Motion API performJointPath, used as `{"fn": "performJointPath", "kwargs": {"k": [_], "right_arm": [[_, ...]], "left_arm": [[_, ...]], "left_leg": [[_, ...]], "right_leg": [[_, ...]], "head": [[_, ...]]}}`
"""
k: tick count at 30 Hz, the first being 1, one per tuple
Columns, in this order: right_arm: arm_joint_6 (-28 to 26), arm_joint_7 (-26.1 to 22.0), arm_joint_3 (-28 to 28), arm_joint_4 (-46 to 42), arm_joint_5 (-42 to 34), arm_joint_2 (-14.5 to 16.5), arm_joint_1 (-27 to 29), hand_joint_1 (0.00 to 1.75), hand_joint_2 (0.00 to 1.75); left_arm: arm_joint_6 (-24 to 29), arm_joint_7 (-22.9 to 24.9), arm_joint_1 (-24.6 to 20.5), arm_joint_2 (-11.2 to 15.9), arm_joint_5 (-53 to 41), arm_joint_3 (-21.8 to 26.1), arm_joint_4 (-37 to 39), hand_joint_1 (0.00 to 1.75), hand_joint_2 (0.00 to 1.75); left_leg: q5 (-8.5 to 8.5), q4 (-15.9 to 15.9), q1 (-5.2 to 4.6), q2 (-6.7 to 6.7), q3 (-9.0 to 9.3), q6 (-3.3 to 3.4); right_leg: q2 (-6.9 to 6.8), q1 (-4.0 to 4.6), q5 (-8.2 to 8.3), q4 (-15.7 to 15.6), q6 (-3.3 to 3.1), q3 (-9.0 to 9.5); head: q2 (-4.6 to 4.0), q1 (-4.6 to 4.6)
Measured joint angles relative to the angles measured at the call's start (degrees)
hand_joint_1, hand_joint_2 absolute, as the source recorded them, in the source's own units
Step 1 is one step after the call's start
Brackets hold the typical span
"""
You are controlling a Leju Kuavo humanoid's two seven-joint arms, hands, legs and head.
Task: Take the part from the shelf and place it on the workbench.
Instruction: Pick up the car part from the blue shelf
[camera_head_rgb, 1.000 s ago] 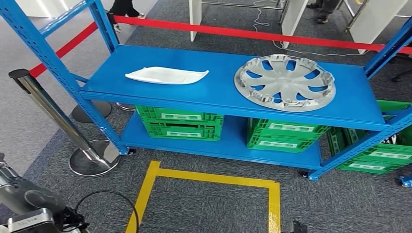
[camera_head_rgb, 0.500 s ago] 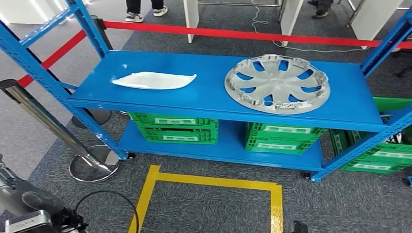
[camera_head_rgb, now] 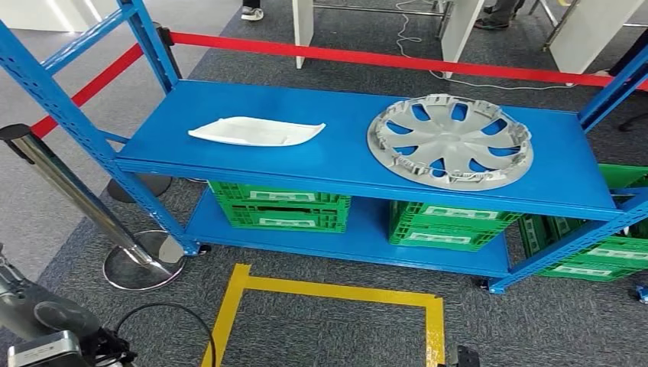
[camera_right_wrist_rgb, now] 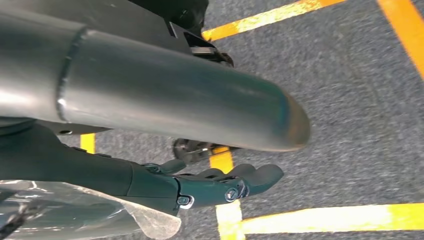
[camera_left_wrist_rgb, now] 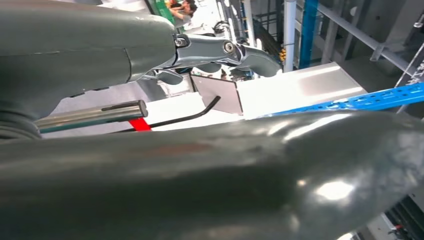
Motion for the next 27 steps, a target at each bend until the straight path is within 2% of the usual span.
{"fn": "performJointPath", "kwargs": {"k": [2, 3, 4, 5, 6, 7, 8, 9, 12, 14, 15, 17, 18, 19, 20, 22, 23, 24, 27], "right_arm": [[0.1, -0.2, 0.0, 0.0, 0.0, 0.0, 0.1, 0.0, 0.0], [0.1, -0.2, 0.0, 0.0, 0.0, 0.0, 0.3, 0.0, 0.0], [0.1, -0.3, 0.0, 0.0, 0.0, 0.0, 0.4, 0.0, 0.0], [0.1, -0.3, 0.0, 0.0, 0.0, 0.0, 0.4, 0.0, 0.0], [0.1, -0.3, 0.0, 0.0, 0.0, 0.0, 0.4, 0.0, 0.0], [0.1, -0.3, 0.0, 0.0, 0.0, 0.0, 0.4, 0.0, 0.0], [0.1, -0.3, 0.0, 0.0, -0.1, 0.0, 0.3, 0.0, 0.0], [0.1, -0.3, 0.0, 0.0, -0.1, 0.0, 0.3, 0.0, 0.0], [0.2, -0.3, 0.0, 0.0, -0.1, 0.0, 0.4, 0.0, 0.0], [0.2, -0.3, 0.0, 0.0, -0.1, 0.0, 0.4, 0.0, 0.0], [0.1, -0.3, 0.0, 0.0, -0.1, 0.0, 0.4, 0.0, 0.0], [0.2, -0.3, 0.0, 0.0, -0.1, 0.0, 0.3, 0.0, 0.0], [0.2, -0.3, 0.0, 0.0, -0.1, 0.0, 0.3, 0.0, 0.0], [0.2, -0.4, 0.0, 0.0, -0.1, 0.0, 0.4, 0.0, 0.0], [0.2, -0.4, 0.0, 0.0, 0.0, 0.0, 0.4, 0.0, 0.0], [0.3, -0.6, 0.0, 0.0, 0.0, 0.0, 0.4, 0.0, 0.0], [0.3, -0.6, 0.0, 0.1, 0.1, 0.0, 0.3, 0.0, 0.0], [0.3, -0.7, 0.0, 0.1, 0.2, 0.1, 0.3, 0.0, 0.0], [0.4, -0.7, 0.0, 0.1, 0.3, 0.1, 0.2, 0.0, 0.0]], "left_arm": [[0.0, 0.0, 0.1, 0.0, 0.0, 0.0, 0.0, 0.0, 0.0], [0.0, 0.0, 0.1, 0.0, 0.0, 0.0, 0.0, 0.0, 0.0], [0.0, 0.0, 0.1, 0.0, 0.0, 0.0, 0.0, 0.0, 0.0], [0.0, 0.0, 0.1, 0.0, 0.1, 0.0, 0.0, 0.0, 0.0], [0.0, 0.0, 0.1, 0.0, 0.1, 0.0, 0.0, 0.0, 0.0], [0.0, 0.0, 0.1, 0.0, 0.1, 0.0, 0.0, 0.0, 0.0], [0.0, 0.0, 0.1, 0.0, 0.1, 0.0, 0.0, 0.0, 0.0], [0.0, 0.0, 0.1, 0.0, 0.1, 0.0, 0.0, 0.0, 0.0], [0.0, 0.0, 0.1, 0.0, 0.1, 0.0, 0.0, 0.0, 0.0], [0.0, 0.0, 0.1, 0.0, 0.0, 0.0, -0.1, 0.0, 0.0], [0.0, 0.0, 0.1, 0.0, 0.0, 0.0, -0.1, 0.0, 0.0], [0.0, 0.0, 0.1, 0.0, 0.1, 0.0, -0.1, 0.0, 0.0], [0.0, 0.0, 0.2, 0.1, 0.1, 0.0, -0.1, 0.0, 0.0], [0.0, 0.0, 0.2, 0.1, 0.1, 0.0, -0.1, 0.0, 0.0], [0.0, 0.0, 0.2, 0.1, 0.1, 0.0, -0.1, 0.0, 0.0], [0.0, 0.0, 0.2, 0.1, 0.1, 0.0, -0.1, 0.0, 0.0], [0.0, 0.0, 0.2, 0.1, 0.1, 0.0, -0.1, 0.0, 0.0], [0.0, 0.0, 0.2, 0.1, 0.1, 0.0, -0.1, 0.0, 0.0], [0.0, 0.0, 0.3, 0.1, 0.0, 0.0, -0.2, 0.0, 0.0]], "left_leg": [[-0.33, 0.0, -0.05, 0.07, 0.21, 0.34], [-0.54, 0.0, -0.06, 0.04, 0.42, 0.42], [-0.8, 0.0, -0.05, -0.03, 0.72, 0.41], [-1.1, 0.1, -0.01, -0.1, 1.14, 0.33], [-1.49, 0.1, 0.02, -0.15, 1.63, 0.15], [-1.9, 0.2, -0.08, -0.17, 2.0, -0.14], [-2.25, 0.3, -0.2, -0.19, 2.23, -0.43], [-2.47, 0.4, -0.32, -0.2, 2.34, -0.71], [-2.77, 0.3, -0.34, -0.2, 2.53, -1.32], [-4.13, 2.5, -0.24, -0.12, 1.76, -1.85], [-5.46, 5.3, -0.18, -0.08, 0.41, -2.12], [-8.26, 13.3, -0.1, -0.05, -3.93, -2.47], [-8.7, 16.2, -0.09, -0.05, -5.75, -2.49], [-7.99, 17.2, -0.09, -0.05, -6.73, -2.41], [-6.13, 15.8, -0.12, -0.05, -6.59, -2.19], [-1.23, 8.7, -0.32, -0.04, -4.08, -1.38], [0.23, 5.2, -0.46, -0.02, -2.69, -0.98], [0.81, 2.9, -0.6, 0.0, -1.82, -0.7], [0.43, 1.1, -0.63, -0.1, -1.25, -0.41]], "right_leg": [[0.01, 0.0, -2.36, 7.7, 0.22, -4.78], [0.01, -0.01, -2.25, 9.8, 0.29, -6.42], [0.0, -0.04, -0.96, 9.7, 0.34, -7.03], [-0.01, -0.08, 1.3, 7.4, 0.35, -6.49], [-0.03, -0.15, 3.99, 3.5, 0.34, -5.09], [-0.03, -0.16, 5.86, -0.1, 0.3, -3.54], [0.02, -0.17, 6.83, -3.0, 0.06, -2.15], [0.08, -0.14, 7.06, -4.6, -0.22, -1.29], [0.18, -0.05, 6.48, -5.3, -1.29, -0.67], [0.11, -0.25, 6.24, -5.5, -1.98, -0.17], [0.07, -0.31, 6.07, -5.6, -2.3, 0.13], [0.03, -0.26, 5.61, -5.6, -2.74, 0.64], [0.04, -0.22, 5.37, -5.6, -2.83, 0.93], [0.07, -0.18, 5.11, -5.6, -2.85, 1.28], [0.14, -0.14, 4.83, -5.6, -2.83, 1.73], [0.25, -0.05, 4.22, -5.6, -2.73, 2.55], [0.32, 0.05, 3.93, -5.6, -2.54, 2.76], [0.32, 0.1, 3.73, -5.7, -2.29, 2.85], [0.17, 0.1, 3.41, -6.1, -1.28, 2.98]], "head": [[0.0, 0.14], [0.0, 0.14], [0.0, 0.15], [0.0, 0.15], [0.0, 0.16], [0.0, 0.19], [0.0, 0.19], [0.0, 0.11], [0.0, -0.14], [0.0, -0.33], [0.0, -0.44], [0.0, -0.54], [0.0, -0.55], [0.0, -0.55], [0.0, -0.55], [0.0, -0.52], [0.0, -0.51], [0.0, -0.47], [0.0, -0.45]]}}
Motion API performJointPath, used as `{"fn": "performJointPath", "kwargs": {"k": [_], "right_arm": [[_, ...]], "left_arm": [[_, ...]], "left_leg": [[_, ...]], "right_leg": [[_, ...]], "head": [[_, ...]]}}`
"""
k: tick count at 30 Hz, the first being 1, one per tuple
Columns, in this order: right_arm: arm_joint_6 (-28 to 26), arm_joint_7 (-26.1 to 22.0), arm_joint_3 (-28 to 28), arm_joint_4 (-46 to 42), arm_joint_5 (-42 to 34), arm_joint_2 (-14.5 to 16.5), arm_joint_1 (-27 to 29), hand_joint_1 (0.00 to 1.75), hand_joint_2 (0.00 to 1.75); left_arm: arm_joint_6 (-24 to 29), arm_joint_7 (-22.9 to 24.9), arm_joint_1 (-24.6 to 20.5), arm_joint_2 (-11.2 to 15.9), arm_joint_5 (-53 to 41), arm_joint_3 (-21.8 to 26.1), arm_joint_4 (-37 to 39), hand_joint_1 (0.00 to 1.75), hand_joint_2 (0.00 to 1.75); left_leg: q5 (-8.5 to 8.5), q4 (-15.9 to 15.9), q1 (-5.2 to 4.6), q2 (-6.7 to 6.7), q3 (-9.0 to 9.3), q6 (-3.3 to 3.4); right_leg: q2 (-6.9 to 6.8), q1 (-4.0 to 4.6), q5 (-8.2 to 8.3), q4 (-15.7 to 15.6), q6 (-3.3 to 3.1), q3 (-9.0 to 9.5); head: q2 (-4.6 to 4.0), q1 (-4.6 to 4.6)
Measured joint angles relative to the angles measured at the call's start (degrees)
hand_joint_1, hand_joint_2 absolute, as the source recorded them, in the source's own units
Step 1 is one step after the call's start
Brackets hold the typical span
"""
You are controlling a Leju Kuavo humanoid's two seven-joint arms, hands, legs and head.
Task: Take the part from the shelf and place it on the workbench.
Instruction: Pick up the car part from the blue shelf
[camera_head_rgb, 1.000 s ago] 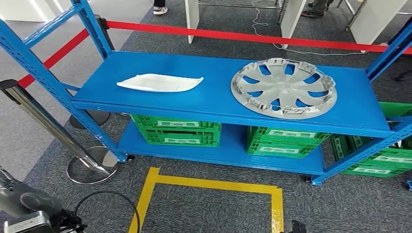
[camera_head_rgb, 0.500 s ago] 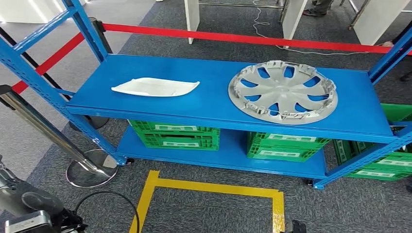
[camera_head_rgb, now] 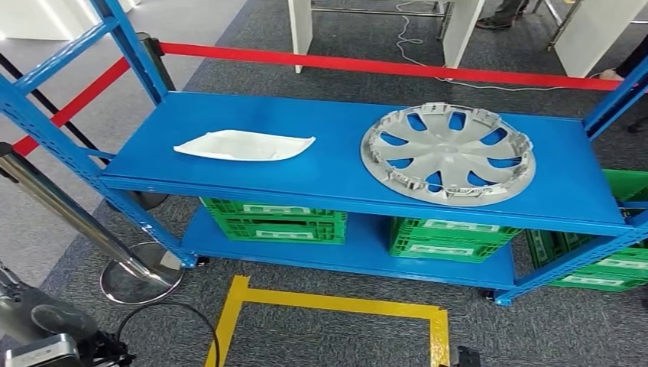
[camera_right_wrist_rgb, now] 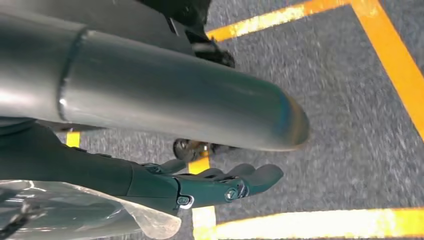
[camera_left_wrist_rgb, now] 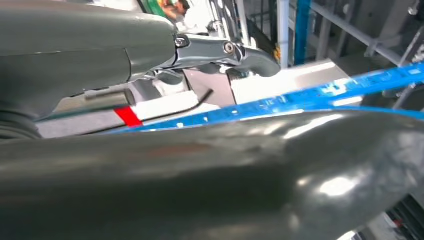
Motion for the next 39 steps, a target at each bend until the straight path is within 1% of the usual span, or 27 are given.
{"fn": "performJointPath", "kwargs": {"k": [2, 3, 5, 6, 7, 8, 10, 11, 12, 16, 17, 18, 20, 21, 22, 23, 24, 26, 27, 30, 32, 33, 34, 36, 37, 38, 39], "right_arm": [[0.0, 0.0, 0.0, 0.0, 0.1, 0.0, -0.1, 0.0, 0.0], [0.0, 0.0, 0.0, 0.0, 0.1, 0.0, -0.2, 0.0, 0.0], [0.0, 0.1, 0.0, 0.0, 0.2, 0.0, -0.1, 0.0, 0.0], [0.0, 0.2, 0.0, 0.0, 0.3, 0.0, -0.1, 0.0, 0.0], [0.0, 0.3, 0.0, 0.0, 0.3, 0.0, 0.0, 0.0, 0.0], [0.0, 0.3, 0.0, 0.0, 0.3, 0.0, 0.1, 0.0, 0.0], [0.0, 0.3, 0.0, 0.0, 0.4, 0.0, 0.1, 0.0, 0.0], [0.0, 0.3, 0.0, 0.0, 0.5, 0.0, 0.1, 0.0, 0.0], [0.0, 0.3, 0.0, 0.0, 0.6, 0.0, 0.1, 0.0, 0.0], [0.0, 0.7, 0.1, 0.0, 2.5, 0.0, 0.1, 0.0, 0.0], [0.0, 0.8, 0.1, 0.0, 3.1, 0.0, 0.1, 0.0, 0.0], [-0.1, 0.8, 0.3, 0.0, 3.6, 0.0, 0.1, 0.0, 0.0], [-0.2, 0.7, 0.6, 0.0, 4.3, 0.0, 0.0, 0.0, 0.0], [-0.2, 0.5, 0.8, 0.0, 4.4, 0.0, 0.0, 0.0, 0.0], [-0.3, 0.4, 0.9, 0.0, 4.6, 0.0, 0.0, 0.0, 0.0], [-0.3, 0.2, 1.0, 0.0, 4.6, 0.0, 0.0, 0.0, 0.0], [-0.3, 0.1, 1.1, 0.0, 4.6, 0.0, 0.0, 0.0, 0.0], [-0.4, 0.0, 1.1, 0.0, 4.7, 0.0, -0.1, 0.0, 0.0], [-0.4, 0.0, 1.2, 0.0, 4.7, 0.0, -0.1, 0.0, 0.0], [-0.4, 0.0, 1.2, 0.0, 4.7, 0.0, -0.2, 0.0, 0.0], [-0.4, 0.0, 1.2, 0.0, 4.7, 0.0, -0.3, 0.0, 0.0], [-0.3, 0.0, 1.3, 0.0, 4.7, 0.0, -0.3, 0.0, 0.0], [-0.3, 0.0, 1.3, 0.0, 4.7, 0.0, -0.4, 0.0, 0.0], [-0.3, 0.3, 1.4, 0.0, 4.7, 0.0, -0.3, 0.0, 0.0], [-0.3, 0.5, 1.5, 0.0, 4.7, 0.0, -0.2, 0.0, 0.0], [-0.3, 0.7, 1.5, 0.0, 4.7, 0.0, -0.1, 0.0, 0.0], [-0.4, 0.8, 1.5, 0.1, 4.7, 0.0, 0.0, 0.0, 0.0]], "left_arm": [[0.0, 0.0, 0.0, 0.0, 0.0, 0.0, -0.1, 0.0, 0.0], [0.0, 0.0, 0.1, -0.1, 0.0, 0.0, -0.1, 0.0, 0.0], [0.0, 0.0, 0.1, -0.1, 0.0, 0.0, -0.1, 0.0, 0.0], [0.0, 0.0, 0.1, -0.1, 0.0, 0.0, -0.1, 0.0, 0.0], [0.0, 0.0, 0.1, -0.1, 0.1, 0.0, -0.1, 0.0, 0.0], [0.0, 0.0, 0.2, -0.1, 0.1, 0.0, -0.1, 0.0, 0.0], [0.0, 0.0, 0.2, -0.1, 0.1, 0.0, -0.1, 0.0, 0.0], [0.0, 0.0, 0.2, -0.1, 0.1, 0.0, -0.1, 0.0, 0.0], [0.0, 0.0, 0.3, -0.1, 0.1, 0.0, -0.1, 0.0, 0.0], [0.0, 0.0, 1.2, -0.4, 0.2, 0.2, -0.9, 0.0, 0.0], [0.0, 0.0, 1.7, -0.5, 0.3, 0.3, -1.6, 0.0, 0.0], [0.0, 0.0, 2.3, -0.6, 0.5, 0.5, -2.3, 0.0, 0.0], [0.1, 0.0, 3.6, -0.9, 0.9, 1.1, -3.4, 0.0, 0.0], [0.1, 0.0, 4.2, -0.9, 1.0, 1.4, -3.8, 0.0, 0.0], [0.1, 0.0, 4.8, -0.9, 1.1, 1.6, -4.2, 0.0, 0.0], [0.1, 0.0, 5.2, -1.0, 1.1, 1.8, -4.5, 0.0, 0.0], [0.1, 0.0, 5.5, -1.0, 1.1, 1.9, -4.9, 0.0, 0.0], [0.2, 0.0, 5.8, -1.1, 1.0, 1.9, -5.6, 0.0, 0.0], [0.2, 0.0, 5.9, -1.1, 1.0, 2.0, -5.9, 0.0, 0.0], [0.2, 0.0, 6.1, -1.3, 1.0, 2.0, -6.4, 0.0, 0.0], [0.2, 0.0, 6.2, -1.4, 1.0, 2.1, -6.7, 0.0, 0.0], [0.2, 0.0, 6.2, -1.5, 1.0, 2.2, -6.8, 0.0, 0.0], [0.2, 0.0, 6.2, -1.6, 1.0, 2.2, -6.9, 0.0, 0.0], [0.1, 0.0, 6.2, -1.8, 0.9, 2.3, -6.9, 0.0, 0.0], [0.1, 0.0, 6.2, -1.8, 0.7, 2.4, -6.9, 0.0, 0.0], [0.0, 0.0, 6.2, -1.8, 0.5, 2.4, -6.9, 0.0, 0.0], [0.0, 0.0, 6.2, -1.8, 0.3, 2.4, -6.9, 0.0, 0.0]], "left_leg": [[0.04, -0.9, 0.34, 0.01, 0.71, 0.36], [0.02, -1.2, 0.52, 0.07, 1.1, 0.58], [-0.31, -1.3, 0.51, 0.14, 1.46, 0.91], [-0.53, -1.3, 0.5, 0.13, 1.61, 0.99], [-0.79, -1.3, 0.51, 0.09, 1.86, 1.0], [-1.1, -1.3, 0.53, 0.03, 2.23, 0.93], [-1.92, -1.2, 0.61, -0.04, 3.24, 0.58], [-2.38, -1.1, 0.52, -0.08, 3.6, 0.28], [-2.71, -1.0, 0.43, -0.08, 3.83, -0.04], [-3.53, -0.7, 0.3, -0.07, 4.12, -0.96], [-4.22, 0.4, 0.35, -0.04, 3.77, -1.23], [-5.36, 2.7, 0.4, -0.01, 2.8, -1.51], [-8.31, 10.3, 0.49, 0.03, -1.12, -1.95], [-9.21, 13.8, 0.52, 0.04, -3.28, -2.03], [-9.08, 15.9, 0.52, 0.04, -4.8, -1.99], [-7.7, 15.7, 0.5, 0.03, -5.31, -1.83], [-5.3, 13.3, 0.46, 0.03, -4.78, -1.55], [-0.6, 5.9, 0.2, 0.07, -2.27, -0.72], [0.44, 3.0, 0.04, 0.1, -1.13, -0.38], [0.07, 0.4, -0.23, 0.04, -0.14, 0.09], [0.12, -0.3, 0.09, -0.01, 0.4, 0.44], [0.13, -0.7, 0.28, 0.02, 0.79, 0.64], [0.1, -1.0, 0.43, 0.08, 1.15, 0.85], [-0.22, -1.2, 0.4, 0.15, 1.46, 1.18], [-0.42, -1.1, 0.38, 0.12, 1.61, 1.28], [-0.64, -1.1, 0.36, 0.08, 1.83, 1.3], [-0.91, -1.1, 0.37, 0.04, 2.17, 1.25]], "right_leg": [[-0.07, 0.01, -0.96, 1.2, 0.56, -0.49], [-0.08, 0.01, -2.13, 3.6, 0.76, -1.73], [-0.08, -0.01, -4.86, 10.9, 1.08, -5.95], [-0.09, -0.03, -5.48, 14.1, 1.23, -8.14], [-0.09, -0.05, -4.95, 15.5, 1.36, -9.48], [-0.1, -0.09, -3.3, 14.6, 1.45, -9.74], [-0.13, -0.23, 1.62, 7.9, 1.51, -7.38], [-0.11, -0.22, 3.15, 4.4, 1.45, -5.69], [-0.08, -0.2, 3.84, 2.1, 1.2, -4.48], [0.03, -0.14, 3.1, 0.7, -0.21, -3.38], [0.02, -0.24, 2.94, 0.6, -0.58, -3.12], [-0.01, -0.35, 2.76, 0.5, -0.92, -2.8], [-0.06, -0.34, 2.26, 0.5, -1.41, -2.21], [-0.06, -0.32, 1.99, 0.5, -1.5, -1.91], [-0.05, -0.3, 1.7, 0.5, -1.51, -1.54], [-0.02, -0.28, 1.38, 0.5, -1.49, -1.09], [0.01, -0.25, 1.04, 0.5, -1.46, -0.56], [0.03, -0.1, 0.31, 0.5, -1.24, 0.35], [0.03, -0.02, 0.0, 0.5, -0.99, 0.57], [-0.16, 0.03, -0.36, 0.0, 0.01, 0.56], [-0.25, -0.02, -0.82, -0.1, 0.58, 0.7], [-0.22, 0.02, -1.69, 1.2, 0.82, 0.16], [-0.19, 0.01, -3.02, 3.8, 1.01, -1.15], [-0.15, 0.03, -5.87, 11.4, 1.3, -5.55], [-0.16, 0.02, -6.27, 14.2, 1.42, -7.6], [-0.16, 0.02, -5.53, 15.1, 1.49, -8.79], [-0.17, 0.01, -3.68, 13.8, 1.52, -8.85]], "head": [[0.0, 0.12], [0.0, 0.2], [0.0, 0.3], [0.0, 0.32], [0.0, 0.35], [0.0, 0.37], [0.0, 0.41], [0.0, 0.44], [0.0, 0.43], [0.0, 0.09], [0.0, 0.0], [0.0, -0.09], [0.0, -0.22], [0.0, -0.2], [0.0, -0.21], [0.0, -0.23], [0.0, -0.21], [0.0, -0.21], [0.0, -0.22], [0.0, -0.19], [0.0, -0.13], [0.0, 0.01], [0.0, 0.16], [0.0, 0.44], [0.0, 0.48], [0.0, 0.49], [0.0, 0.49]]}}
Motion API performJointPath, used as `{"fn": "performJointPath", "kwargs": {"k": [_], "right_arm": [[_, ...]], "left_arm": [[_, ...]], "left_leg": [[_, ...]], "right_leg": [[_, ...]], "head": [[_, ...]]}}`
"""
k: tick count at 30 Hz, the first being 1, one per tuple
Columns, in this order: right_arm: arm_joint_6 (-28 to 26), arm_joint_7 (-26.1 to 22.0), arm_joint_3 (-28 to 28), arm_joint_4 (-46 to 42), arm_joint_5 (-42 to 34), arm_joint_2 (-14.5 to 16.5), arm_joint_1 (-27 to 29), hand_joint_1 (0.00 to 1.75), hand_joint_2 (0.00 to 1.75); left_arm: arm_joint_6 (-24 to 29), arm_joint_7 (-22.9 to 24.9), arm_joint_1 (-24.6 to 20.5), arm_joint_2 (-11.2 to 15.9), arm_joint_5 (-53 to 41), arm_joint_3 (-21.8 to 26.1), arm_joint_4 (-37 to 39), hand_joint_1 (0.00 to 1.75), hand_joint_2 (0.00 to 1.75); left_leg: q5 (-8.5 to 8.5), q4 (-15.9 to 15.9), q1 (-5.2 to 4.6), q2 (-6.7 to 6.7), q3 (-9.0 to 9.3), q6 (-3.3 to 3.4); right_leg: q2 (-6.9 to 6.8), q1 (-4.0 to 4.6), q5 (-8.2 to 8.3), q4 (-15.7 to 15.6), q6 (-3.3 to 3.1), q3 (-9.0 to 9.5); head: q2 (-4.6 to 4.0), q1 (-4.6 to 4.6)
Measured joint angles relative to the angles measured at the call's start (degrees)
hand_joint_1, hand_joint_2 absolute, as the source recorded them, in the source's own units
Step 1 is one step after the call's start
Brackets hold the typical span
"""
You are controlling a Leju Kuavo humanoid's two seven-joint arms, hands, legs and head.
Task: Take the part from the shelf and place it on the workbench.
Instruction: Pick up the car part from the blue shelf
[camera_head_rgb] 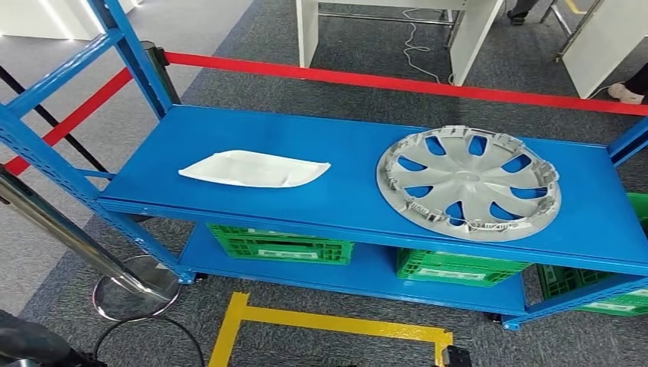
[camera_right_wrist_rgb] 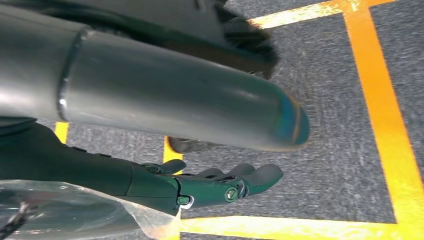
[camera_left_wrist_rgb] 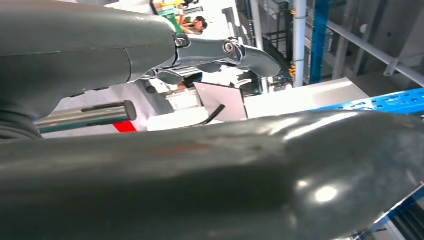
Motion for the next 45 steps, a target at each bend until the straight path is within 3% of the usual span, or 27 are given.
{"fn": "performJointPath", "kwargs": {"k": [2, 4, 7, 9, 10, 12, 13, 14, 15, 16, 17, 19, 20, 24, 26, 28, 29, 30, 31, 33, 34, 35, 38, 40, 43, 44, 45], "right_arm": [[0.0, 0.1, 0.0, 0.0, 0.0, 0.0, 0.0, 0.0, 0.0], [0.0, 0.1, 0.0, 0.0, -0.1, 0.0, -0.1, 0.0, 0.0], [0.0, 0.1, 0.0, 0.1, -0.3, 0.0, -0.1, 0.0, 0.0], [0.0, 0.1, 0.0, 0.1, -0.4, 0.0, -0.1, 0.0, 0.0], [0.1, 0.0, 0.0, 0.1, -0.5, 0.0, -0.1, 0.0, 0.0], [0.3, 0.0, 0.0, 0.1, -0.7, 0.0, -0.2, 0.0, 0.0], [0.3, 0.0, 0.0, 0.1, -0.9, 0.0, -0.1, 0.0, 0.0], [0.4, 0.0, 0.0, 0.1, -1.0, 0.0, -0.1, 0.0, 0.0], [0.4, 0.0, 0.0, 0.1, -1.1, 0.0, -0.1, 0.0, 0.0], [0.4, 0.0, -0.1, 0.1, -1.2, 0.0, -0.1, 0.0, 0.0], [0.4, 0.0, -0.1, 0.1, -1.3, 0.0, -0.1, 0.0, 0.0], [0.4, 0.0, -0.1, 0.1, -1.5, 0.0, -0.2, 0.0, 0.0], [0.4, 0.0, -0.1, 0.1, -1.6, 0.0, -0.2, 0.0, 0.0], [0.5, 0.0, -0.2, 0.1, -1.9, 0.1, -0.2, 0.0, 0.0], [0.6, -0.3, -0.4, 0.1, -2.6, 0.0, -0.2, 0.0, 0.0], [0.9, -0.5, -1.0, 0.1, -3.6, 0.0, -0.1, 0.0, 0.0], [0.9, -0.5, -1.3, 0.1, -3.9, 0.0, 0.0, 0.0, 0.0], [1.0, -0.4, -1.6, 0.1, -4.1, 0.0, 0.1, 0.0, 0.0], [1.0, -0.2, -1.8, 0.1, -4.1, 0.0, 0.2, 0.0, 0.0], [1.1, 0.2, -2.1, 0.1, -4.0, 0.0, 0.2, 0.0, 0.0], [1.1, 0.3, -2.2, 0.1, -4.0, 0.1, 0.1, 0.0, 0.0], [1.1, 0.3, -2.3, 0.1, -4.0, 0.1, 0.0, 0.0, 0.0], [1.1, 0.2, -2.6, 0.1, -4.0, 0.1, 0.1, 0.0, 0.0], [1.1, -0.1, -2.9, 0.1, -4.0, 0.0, 0.2, 0.0, 0.0], [1.4, -0.6, -3.2, 0.1, -3.7, 0.0, 0.1, 0.0, 0.0], [1.4, -0.5, -3.2, 0.1, -3.4, 0.0, 0.0, 0.0, 0.0], [1.3, -0.3, -3.3, 0.1, -2.9, 0.0, 0.0, 0.0, 0.0]], "left_arm": [[0.0, 0.0, 0.0, 0.0, -0.3, 0.0, 0.0, 0.0, 0.0], [0.0, 0.0, 0.0, 0.0, -0.3, 0.0, 0.0, 0.0, 0.0], [0.0, 0.0, -0.1, 0.0, -0.4, 0.0, 0.0, 0.0, 0.0], [0.0, 0.0, -0.1, 0.1, -0.4, 0.0, 0.0, 0.0, 0.0], [0.0, 0.0, -0.1, 0.1, -0.4, 0.0, 0.0, 0.0, 0.0], [0.0, 0.1, -0.1, 0.2, -0.4, 0.0, 0.0, 0.0, 0.0], [0.0, 0.2, -0.1, 0.3, -0.4, 0.0, 0.0, 0.0, 0.0], [0.0, 0.2, -0.1, 0.4, -0.4, 0.0, 0.1, 0.0, 0.0], [0.0, 0.3, -0.2, 0.5, -0.4, -0.1, 0.1, 0.0, 0.0], [0.0, 0.5, -0.3, 0.6, -0.4, -0.2, 0.1, 0.0, 0.0], [0.0, 0.7, -0.5, 0.7, -0.4, -0.4, 0.2, 0.0, 0.0], [0.0, 1.0, -0.9, 0.9, -0.4, -0.9, 0.4, 0.0, 0.0], [0.0, 1.1, -1.1, 1.0, -0.4, -1.0, 0.4, 0.0, 0.0], [0.0, 1.3, -1.4, 1.1, -0.4, -1.3, 0.6, 0.0, 0.0], [-0.1, 1.7, -2.0, 1.3, -0.7, -2.0, 1.1, 0.0, 0.0], [-0.1, 2.7, -3.1, 1.8, -2.0, -3.5, 2.4, 0.0, 0.0], [-0.1, 3.4, -3.7, 2.1, -2.9, -4.4, 3.2, 0.0, 0.0], [-0.1, 4.0, -4.2, 2.3, -3.8, -5.3, 4.1, 0.0, 0.0], [-0.1, 4.6, -4.7, 2.5, -4.6, -6.2, 4.9, 0.0, 0.0], [-0.1, 5.4, -5.3, 2.8, -5.9, -7.6, 6.1, 0.0, 0.0], [-0.1, 5.7, -5.4, 2.9, -6.2, -8.1, 6.4, 0.0, 0.0], [-0.1, 5.9, -5.5, 3.1, -6.4, -8.5, 6.7, 0.0, 0.0], [-0.1, 6.5, -5.6, 3.5, -6.5, -9.2, 7.1, 0.0, 0.0], [-0.1, 7.1, -5.9, 3.9, -6.4, -9.6, 7.3, 0.0, 0.0], [-0.1, 8.6, -6.2, 4.7, -6.4, -10.0, 8.2, 0.0, 0.0], [-0.1, 9.4, -6.2, 5.0, -6.6, -10.1, 8.6, 0.0, 0.0], [-0.1, 10.2, -6.2, 5.3, -7.0, -10.4, 9.1, 0.0, 0.0]], "left_leg": [[-0.69, 0.1, 0.0, -0.05, 0.86, -0.33], [-1.33, 0.4, -0.19, -0.07, 1.32, -0.89], [-1.72, 0.4, -0.29, -0.06, 1.46, -1.53], [-2.99, 2.0, -0.2, -0.01, 1.02, -2.08], [-4.34, 4.3, -0.12, 0.02, 0.05, -2.41], [-7.67, 11.8, 0.04, 0.04, -3.6, -2.87], [-8.81, 15.3, 0.1, 0.04, -5.49, -2.97], [-8.93, 17.3, 0.12, 0.05, -6.69, -2.99], [-7.85, 17.0, 0.14, 0.05, -6.85, -2.92], [-5.7, 14.4, 0.14, 0.05, -5.89, -2.74], [-3.13, 10.4, 0.13, 0.05, -4.21, -2.48], [-0.24, 3.3, -0.06, 0.05, -1.22, -2.01], [0.05, 1.6, -0.19, 0.02, -0.56, -1.85], [0.18, 0.2, -0.12, 0.01, -0.16, -0.9], [0.42, -0.3, 0.1, 0.14, 0.04, -0.37], [0.39, -0.3, 0.05, 0.17, 0.02, -0.14], [0.36, -0.3, 0.02, 0.16, 0.05, -0.11], [0.32, -0.3, 0.0, 0.16, 0.11, -0.09], [0.23, -0.2, 0.0, 0.22, 0.22, -0.1], [-0.11, -0.1, -0.09, 0.48, 0.48, -0.33], [-0.36, 0.1, -0.25, 0.67, 0.53, -0.55], [-0.52, 0.3, -0.41, 0.91, 0.55, -0.81], [-0.85, 0.4, -0.6, 1.72, 0.67, -1.43], [-2.4, 2.3, -0.44, 1.58, 0.09, -2.05], [-7.39, 12.3, -0.01, 1.09, -4.4, -2.88], [-8.17, 15.2, 0.07, 1.07, -5.81, -2.98], [-7.83, 16.1, 0.11, 1.05, -6.42, -2.99]], "right_leg": [[-0.03, 0.0, 4.9, -7.0, -0.14, 2.45], [0.04, 0.06, 7.25, -12.4, -0.68, 4.9], [0.13, 0.16, 7.22, -13.3, -1.67, 5.52], [0.09, -0.02, 7.15, -13.5, -2.34, 5.83], [0.06, -0.14, 7.09, -13.6, -2.68, 6.02], [0.01, -0.12, 6.85, -13.6, -3.11, 6.24], [0.0, -0.11, 6.75, -13.6, -3.19, 6.34], [0.01, -0.1, 6.65, -13.6, -3.22, 6.46], [0.06, -0.1, 6.54, -13.6, -3.22, 6.64], [0.12, -0.1, 6.42, -13.6, -3.17, 6.89], [0.18, -0.1, 6.28, -13.6, -3.09, 7.12], [0.27, 0.08, 6.02, -13.6, -2.68, 7.33], [0.29, 0.13, 5.98, -13.6, -2.38, 7.29], [0.21, 0.02, 5.51, -13.3, -1.02, 6.92], [0.2, 0.0, 2.94, -8.9, -0.64, 4.64], [0.18, 0.0, -0.14, -1.4, -0.39, 0.87], [0.18, 0.0, -0.64, 1.2, -0.3, -0.53], [0.17, 0.01, 0.02, 1.6, -0.24, -0.99], [0.09, 0.01, 1.7, -0.2, -0.25, -0.36], [-0.92, 0.09, 5.74, -7.9, -0.42, 3.07], [-1.49, 0.18, 6.83, -11.1, -0.67, 4.67], [-1.9, 0.28, 7.24, -13.1, -0.93, 5.65], [-1.35, 0.35, 7.15, -13.8, -1.83, 6.02], [-0.87, 0.12, 7.25, -14.0, -2.48, 6.15], [-0.16, 0.03, 7.22, -14.0, -3.06, 6.24], [0.07, 0.04, 7.19, -14.0, -3.09, 6.27], [0.29, 0.05, 7.16, -14.0, -3.12, 6.34]], "head": [[0.0, 0.01], [0.0, -0.06], [0.0, -0.1], [0.0, -0.22], [0.0, -0.31], [0.0, -0.43], [0.0, -0.41], [0.0, -0.41], [0.0, -0.42], [0.0, -0.42], [0.0, -0.42], [0.0, -0.38], [0.0, -0.34], [0.0, -0.29], [0.0, -0.09], [0.0, 0.07], [0.0, 0.08], [0.0, 0.1], [0.0, 0.1], [0.0, 0.11], [0.0, 0.12], [0.0, 0.05], [0.0, -0.2], [0.0, -0.37], [0.0, -0.62], [0.0, -0.63], [0.0, -0.63]]}}
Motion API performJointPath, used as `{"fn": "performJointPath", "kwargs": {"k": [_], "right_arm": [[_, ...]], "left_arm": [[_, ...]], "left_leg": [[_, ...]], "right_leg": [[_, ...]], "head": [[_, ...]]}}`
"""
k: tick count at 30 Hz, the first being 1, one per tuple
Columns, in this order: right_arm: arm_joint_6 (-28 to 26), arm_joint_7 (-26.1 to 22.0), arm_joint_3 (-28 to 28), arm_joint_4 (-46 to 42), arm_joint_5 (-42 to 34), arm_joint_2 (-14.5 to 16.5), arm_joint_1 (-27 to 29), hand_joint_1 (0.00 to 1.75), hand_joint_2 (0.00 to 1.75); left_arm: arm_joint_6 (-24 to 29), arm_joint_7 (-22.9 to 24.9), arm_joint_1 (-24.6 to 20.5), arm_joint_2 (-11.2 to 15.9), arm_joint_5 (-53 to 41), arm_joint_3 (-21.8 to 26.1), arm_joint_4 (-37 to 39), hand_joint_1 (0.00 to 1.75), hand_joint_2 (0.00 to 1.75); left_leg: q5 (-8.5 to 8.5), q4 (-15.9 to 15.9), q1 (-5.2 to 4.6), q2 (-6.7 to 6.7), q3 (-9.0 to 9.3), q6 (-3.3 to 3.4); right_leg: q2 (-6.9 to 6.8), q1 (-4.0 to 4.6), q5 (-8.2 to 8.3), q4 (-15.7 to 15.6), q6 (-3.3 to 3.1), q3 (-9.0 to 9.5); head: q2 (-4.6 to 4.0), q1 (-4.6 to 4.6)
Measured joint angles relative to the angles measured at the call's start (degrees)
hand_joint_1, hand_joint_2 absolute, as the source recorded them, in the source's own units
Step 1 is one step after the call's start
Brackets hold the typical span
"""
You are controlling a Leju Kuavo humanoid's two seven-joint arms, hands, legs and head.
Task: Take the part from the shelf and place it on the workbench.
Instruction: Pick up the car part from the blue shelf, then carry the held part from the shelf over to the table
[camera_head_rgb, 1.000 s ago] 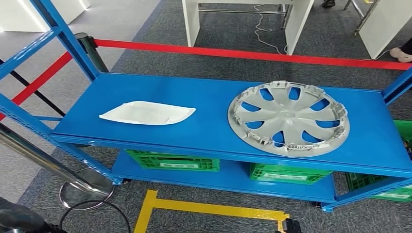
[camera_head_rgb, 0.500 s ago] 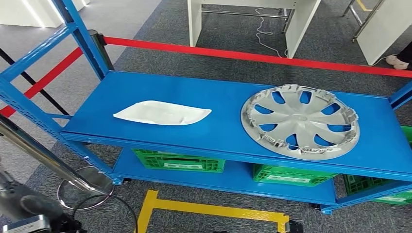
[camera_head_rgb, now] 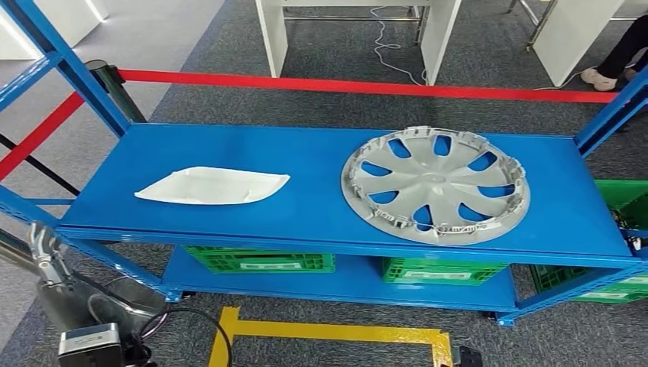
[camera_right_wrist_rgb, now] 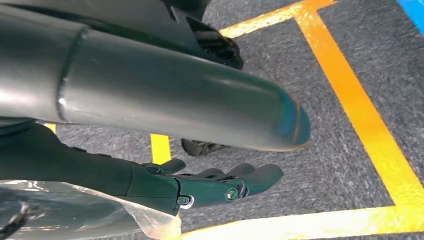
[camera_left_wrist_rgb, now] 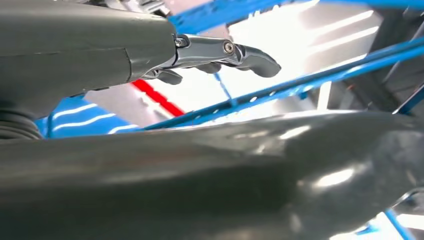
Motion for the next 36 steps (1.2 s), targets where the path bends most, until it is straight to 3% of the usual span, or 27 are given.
{"fn": "performJointPath", "kwargs": {"k": [1, 4, 6, 8, 10, 11, 13, 14, 15, 16, 17, 18, 20, 21, 24, 31, 33, 34, 35, 36], "right_arm": [[-0.2, 0.5, 0.0, 0.0, 0.7, 0.0, 0.0, 0.0, 0.0], [-0.8, 2.3, 0.2, 0.0, 3.2, 0.0, 0.0, 0.0, 0.0], [-1.0, 2.8, 0.4, 0.0, 4.0, 0.0, 0.0, 0.0, 0.0], [-1.0, 2.8, 0.5, 0.0, 4.2, 0.0, 0.0, 0.0, 0.0], [-1.0, 2.7, 0.5, 0.0, 4.1, 0.0, -0.1, 0.0, 0.0], [-1.0, 2.7, 0.5, 0.0, 4.1, 0.0, -0.1, 0.0, 0.0], [-1.0, 2.6, 0.5, 0.0, 4.1, 0.0, -0.2, 0.0, 0.0], [-1.0, 2.6, 0.5, 0.0, 4.1, 0.0, -0.1, 0.0, 0.0], [-1.0, 2.6, 0.5, 0.0, 4.1, 0.0, -0.1, 0.0, 0.0], [-1.0, 2.6, 0.5, 0.0, 4.1, 0.0, 0.0, 0.0, 0.0], [-1.0, 2.6, 0.5, 0.0, 4.1, 0.0, 0.0, 0.0, 0.0], [-1.0, 2.6, 0.5, 0.0, 4.1, 0.0, -0.1, 0.0, 0.0], [-1.0, 2.6, 0.5, 0.0, 4.1, 0.0, -0.3, 0.0, 0.0], [-1.0, 2.6, 0.5, 0.0, 4.1, 0.0, -0.3, 0.0, 0.0], [-0.9, 2.6, 0.5, 0.0, 4.1, 0.0, -0.1, 0.0, 0.0], [-0.9, 2.7, 0.5, 0.0, 4.1, 0.0, -0.1, 0.0, 0.0], [-0.7, 3.0, 0.5, 0.0, 4.2, 0.0, -0.1, 0.0, 0.0], [-0.6, 3.3, 0.5, 0.0, 4.4, 0.0, -0.1, 0.0, 0.0], [-0.3, 3.7, 0.5, 0.0, 4.4, 0.0, -0.2, 0.0, 0.0], [0.2, 4.0, 0.4, 0.0, 4.0, 0.0, -0.2, 0.0, 0.0]], "left_arm": [[0.0, 0.7, 0.2, 0.3, -0.4, -0.2, 0.3, 0.0, 0.0], [0.1, 1.8, 1.6, 0.9, -1.4, -0.4, 0.3, 0.0, 0.0], [0.1, 2.3, 2.9, 1.1, -1.3, -0.3, 0.0, 0.0, 0.0], [0.2, 2.7, 3.8, 1.2, -1.1, -0.2, -0.4, 0.0, 0.0], [0.2, 3.1, 4.2, 1.4, -0.8, 0.0, -0.6, 0.0, 0.0], [0.2, 3.3, 4.3, 1.4, -0.8, 0.0, -0.7, 0.0, 0.0], [0.2, 3.4, 4.4, 1.5, -0.6, 0.3, -0.8, 0.0, 0.0], [0.2, 3.4, 4.5, 1.6, -0.6, 0.4, -0.8, 0.0, 0.0], [0.2, 3.4, 4.6, 1.6, -0.6, 0.5, -0.8, 0.0, 0.0], [0.2, 3.4, 4.6, 1.7, -0.6, 0.7, -0.8, 0.0, 0.0], [0.2, 3.4, 4.6, 1.8, -0.6, 0.7, -0.8, 0.0, 0.0], [0.2, 3.4, 4.6, 1.8, -0.6, 0.8, -0.8, 0.0, 0.0], [0.2, 3.4, 4.6, 1.8, -0.6, 0.9, -0.8, 0.0, 0.0], [0.2, 3.4, 4.6, 1.9, -0.7, 0.9, -0.8, 0.0, 0.44], [0.2, 3.7, 4.6, 2.0, -1.8, 1.0, -0.9, 0.0, 1.75], [0.2, 3.8, 4.5, 2.0, -2.3, 1.0, -0.9, 0.0, 1.75], [0.1, 4.4, 4.4, 2.3, -3.4, 1.0, -0.9, 0.0, 1.75], [-0.1, 5.2, 4.1, 2.6, -4.9, 1.0, -1.0, 0.0, 1.75], [-0.9, 7.2, 3.3, 3.7, -8.2, 0.9, -0.9, 0.0, 1.75], [-3.3, 10.8, 1.0, 5.7, -13.7, 0.4, -0.2, 0.0, 1.75]], "left_leg": [[1.43, -1.2, 0.03, -0.01, 0.4, 0.09], [7.0, -11.7, -0.05, -0.17, 4.88, 0.76], [7.71, -15.2, -0.26, -0.35, 6.19, 1.16], [7.77, -15.6, -0.32, -0.49, 6.16, 1.62], [8.16, -16.2, -0.09, -0.5, 6.37, 2.28], [8.32, -16.5, 0.06, -0.46, 6.47, 2.55], [8.37, -16.5, 0.03, -0.37, 6.44, 2.75], [8.37, -16.5, 0.0, -0.34, 6.43, 2.77], [8.36, -16.5, -0.03, -0.31, 6.45, 2.77], [8.34, -16.5, -0.03, -0.33, 6.48, 2.76], [8.31, -16.4, -0.02, -0.34, 6.54, 2.72], [8.23, -16.3, -0.01, -0.36, 6.6, 2.62], [8.01, -16.0, -0.23, -0.39, 6.52, 2.18], [7.97, -15.9, -0.34, -0.4, 6.46, 1.91], [8.18, -16.0, -0.33, -0.42, 6.48, 1.31], [8.19, -16.0, -0.3, -0.43, 6.51, 1.19], [7.64, -15.5, -0.25, -0.45, 6.33, 0.85], [6.37, -13.6, -0.18, -0.47, 5.54, 0.53], [4.23, -9.0, -0.09, -0.48, 3.59, 0.15], [4.42, -9.0, -0.05, -0.56, 3.76, 0.21]], "right_leg": [[0.22, 0.0, -0.03, 0.0, -0.01, 0.11], [0.79, 0.1, -0.27, 0.1, 0.25, 0.48], [0.88, 0.2, -0.36, 0.1, 0.81, 0.35], [0.74, 0.14, -0.35, 0.0, 1.53, 0.22], [0.53, 0.09, -1.49, 1.3, 2.08, -0.46], [0.44, 0.07, -2.87, 3.5, 2.29, -1.51], [0.3, 0.0, -6.45, 10.9, 2.58, -4.94], [0.27, -0.02, -7.65, 14.3, 2.71, -6.55], [0.26, -0.02, -7.81, 16.1, 2.79, -7.4], [0.24, -0.02, -6.82, 15.4, 2.81, -7.13], [0.19, -0.03, -4.96, 12.6, 2.76, -5.75], [0.07, -0.04, -2.87, 8.3, 2.68, -3.68], [-0.12, 0.05, -0.75, 1.6, 2.31, -0.09], [-0.15, 0.1, -0.61, 0.1, 2.08, 0.71], [-0.08, 0.3, -0.65, -0.1, 1.41, 0.85], [-0.09, 0.29, -0.59, -0.1, 1.22, 0.86], [-0.14, 0.08, -0.43, -0.3, 0.92, 0.91], [-0.17, -0.03, -0.37, -0.4, 0.65, 0.93], [-0.21, -0.09, -0.32, -0.4, 0.39, 0.93], [-0.18, -0.07, -0.33, -0.4, 0.24, 0.99]], "head": [[0.0, 0.01], [0.0, 0.01], [0.0, 0.07], [0.0, 0.08], [0.0, 0.24], [0.0, 0.38], [0.0, 0.67], [0.0, 0.72], [0.0, 0.72], [0.0, 0.73], [0.0, 0.74], [0.0, 0.73], [0.0, 0.7], [0.0, 0.66], [0.0, 0.63], [0.0, 0.64], [0.0, 0.59], [0.0, 0.5], [0.0, 0.4], [0.0, 0.32]]}}
